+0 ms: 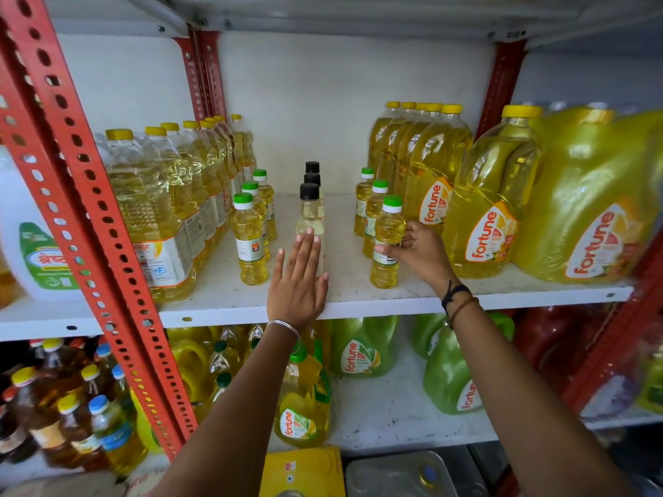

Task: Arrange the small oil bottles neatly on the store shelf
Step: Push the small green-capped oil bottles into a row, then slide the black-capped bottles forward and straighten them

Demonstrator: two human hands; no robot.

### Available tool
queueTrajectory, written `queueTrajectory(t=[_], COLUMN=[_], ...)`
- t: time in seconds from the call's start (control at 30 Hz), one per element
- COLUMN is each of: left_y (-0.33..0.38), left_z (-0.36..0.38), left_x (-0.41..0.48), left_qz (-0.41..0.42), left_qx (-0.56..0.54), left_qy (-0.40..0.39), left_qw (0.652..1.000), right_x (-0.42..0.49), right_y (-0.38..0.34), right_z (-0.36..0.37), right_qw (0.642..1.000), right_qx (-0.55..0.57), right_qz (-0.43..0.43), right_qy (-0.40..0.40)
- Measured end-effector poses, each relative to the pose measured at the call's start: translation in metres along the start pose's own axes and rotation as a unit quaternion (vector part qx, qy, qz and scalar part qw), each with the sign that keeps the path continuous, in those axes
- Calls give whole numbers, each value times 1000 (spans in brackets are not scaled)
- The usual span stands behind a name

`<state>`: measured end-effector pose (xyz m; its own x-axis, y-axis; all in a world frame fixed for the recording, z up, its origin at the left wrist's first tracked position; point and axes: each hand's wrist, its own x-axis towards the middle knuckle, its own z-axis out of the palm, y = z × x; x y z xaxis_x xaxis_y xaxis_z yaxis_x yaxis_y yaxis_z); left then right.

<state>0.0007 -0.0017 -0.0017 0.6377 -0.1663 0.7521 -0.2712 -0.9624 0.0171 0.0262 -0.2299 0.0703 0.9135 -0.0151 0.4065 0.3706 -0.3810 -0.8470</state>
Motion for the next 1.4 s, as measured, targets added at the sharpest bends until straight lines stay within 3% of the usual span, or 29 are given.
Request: queueTrajectory(t=[0.67,0.77,0.87,0.93,1.1,1.3,1.4], left_y=[3,-1,-17,-35,-76,-85,-88], left_z=[-10,-16,-24,-30,-40,-36,-35], left_x=[-1,-3,-8,-13,-22,-26,-26], left_qz=[-17,-23,-36,-41,-29,3,18], left_qx=[-35,-67,-61,-42,-5,-5,-3], left_qy=[-19,-1,3,2,-12,-27,-13], left_qw=[999,997,997,998,1000,1000,1000], right_x=[-32,-42,-52,-55,-40,4,21], right_y=[-10,-15,-30,-46,-77,-76,-72], right_z=[-15,-10,-1,12,63,110,119], right_qw=[999,994,955,935,967,997,996], right_qx=[-26,-17,8,22,19,48,62], right_qz=[18,-22,-146,-213,-215,-56,-14], right_qy=[-3,110,260,281,136,-30,-64])
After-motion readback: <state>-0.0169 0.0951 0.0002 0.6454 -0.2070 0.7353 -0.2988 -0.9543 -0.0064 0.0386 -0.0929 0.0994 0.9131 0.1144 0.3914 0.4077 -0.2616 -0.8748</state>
